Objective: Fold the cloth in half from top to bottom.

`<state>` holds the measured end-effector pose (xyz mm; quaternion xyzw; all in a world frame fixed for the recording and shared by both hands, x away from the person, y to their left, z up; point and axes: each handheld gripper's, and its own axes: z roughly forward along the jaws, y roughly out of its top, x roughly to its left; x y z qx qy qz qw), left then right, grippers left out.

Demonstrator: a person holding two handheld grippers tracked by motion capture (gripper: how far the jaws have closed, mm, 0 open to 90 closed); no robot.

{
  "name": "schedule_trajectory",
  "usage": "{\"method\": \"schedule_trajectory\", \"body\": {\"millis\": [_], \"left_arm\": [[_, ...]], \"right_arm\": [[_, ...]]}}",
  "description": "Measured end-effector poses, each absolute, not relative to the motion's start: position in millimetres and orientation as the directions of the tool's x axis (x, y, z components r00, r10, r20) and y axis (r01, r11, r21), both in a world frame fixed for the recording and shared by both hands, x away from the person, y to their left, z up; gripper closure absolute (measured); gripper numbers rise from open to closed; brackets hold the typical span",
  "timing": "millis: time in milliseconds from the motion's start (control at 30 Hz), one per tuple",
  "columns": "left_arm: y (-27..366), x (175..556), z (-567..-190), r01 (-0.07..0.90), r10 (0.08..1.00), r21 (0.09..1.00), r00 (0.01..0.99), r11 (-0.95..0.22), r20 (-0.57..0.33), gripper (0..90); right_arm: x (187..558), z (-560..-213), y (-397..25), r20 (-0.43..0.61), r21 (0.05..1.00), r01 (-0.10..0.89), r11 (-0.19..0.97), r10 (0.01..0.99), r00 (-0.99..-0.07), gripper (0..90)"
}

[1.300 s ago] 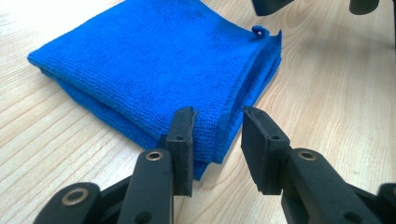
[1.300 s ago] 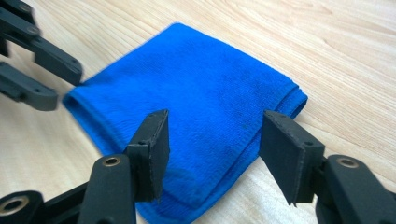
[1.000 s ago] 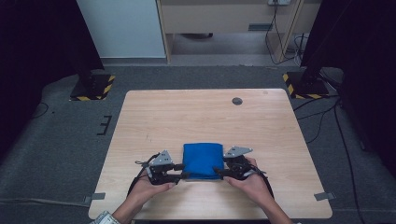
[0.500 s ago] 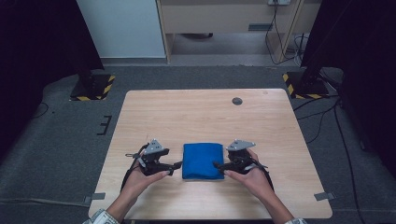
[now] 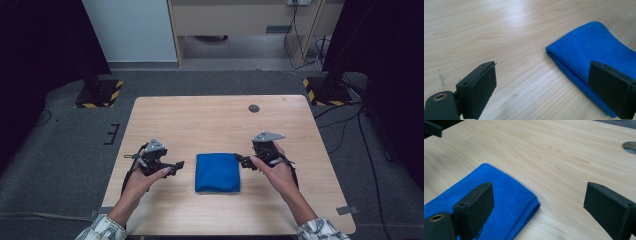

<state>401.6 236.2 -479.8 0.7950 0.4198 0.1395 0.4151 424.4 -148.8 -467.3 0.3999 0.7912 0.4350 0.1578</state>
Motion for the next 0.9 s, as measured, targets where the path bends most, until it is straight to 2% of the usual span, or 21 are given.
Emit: {"method": "schedule_trajectory", "body": {"millis": [400,900], "left_arm": [[256,409,-482,0.569,0.809,0.765,0.577,-0.303,-0.109,7.6],[271,415,-500,0.609,0.833,0.727,0.546,-0.317,-0.093,7.1]], "right_arm": [[435,-467,-183,0.089,0.805,0.525,0.278,0.818,-0.568,9.8],[432,-496,-228,0.101,0.755,0.601,0.263,0.859,-0.502,9.7]]}}
